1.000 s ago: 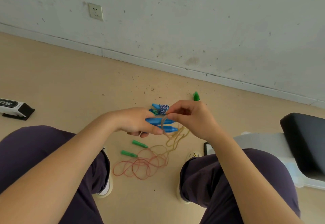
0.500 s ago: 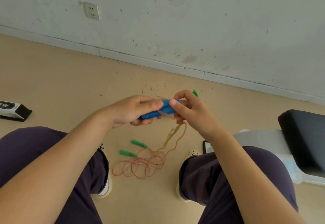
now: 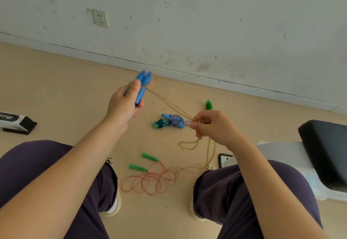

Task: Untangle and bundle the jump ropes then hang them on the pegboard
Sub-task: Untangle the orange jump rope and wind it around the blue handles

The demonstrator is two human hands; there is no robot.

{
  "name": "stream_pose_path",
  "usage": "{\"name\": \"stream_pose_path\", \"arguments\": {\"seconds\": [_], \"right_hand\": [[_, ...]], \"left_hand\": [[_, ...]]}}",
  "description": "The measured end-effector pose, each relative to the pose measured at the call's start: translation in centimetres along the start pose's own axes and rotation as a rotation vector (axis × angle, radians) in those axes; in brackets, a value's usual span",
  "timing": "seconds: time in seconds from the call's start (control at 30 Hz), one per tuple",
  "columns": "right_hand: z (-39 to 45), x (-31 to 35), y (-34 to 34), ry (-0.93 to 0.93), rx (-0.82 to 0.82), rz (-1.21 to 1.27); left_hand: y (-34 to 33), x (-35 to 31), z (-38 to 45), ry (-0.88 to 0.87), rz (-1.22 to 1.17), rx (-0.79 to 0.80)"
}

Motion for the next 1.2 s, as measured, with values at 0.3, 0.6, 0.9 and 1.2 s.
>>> {"name": "stream_pose_path", "arguments": {"seconds": [0.3, 0.6, 0.9, 1.2], "right_hand": [[0.2, 0.6, -0.1, 0.056, -0.112, 0.110], [-0.9, 4.8, -2.0, 0.281, 0.107, 0.348], [-0.8, 4.2, -3.5, 0.206, 0.202, 0.290], [-0.4, 3.0, -2.2, 0.144, 0.107, 0.200]], "left_hand": [[-7.6, -0.2, -3.4, 0.022, 0.170, 0.629], [-9.5, 1.1, -5.8, 0.177, 0.348, 0.956], [-9.1, 1.8, -6.4, 0.262, 0.400, 1.090], [-8.2, 2.0, -6.2, 0.286, 0.498, 1.060]]}}
Point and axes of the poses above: each hand's wrist, its own z-axis towards the middle knuckle, its own y-axis out of the back of the hand, x = y × z, the point moved 9 cm from there along z, towards the middle knuckle, and after that the axes turned 9 degrees about x, right-handed, at the moved point
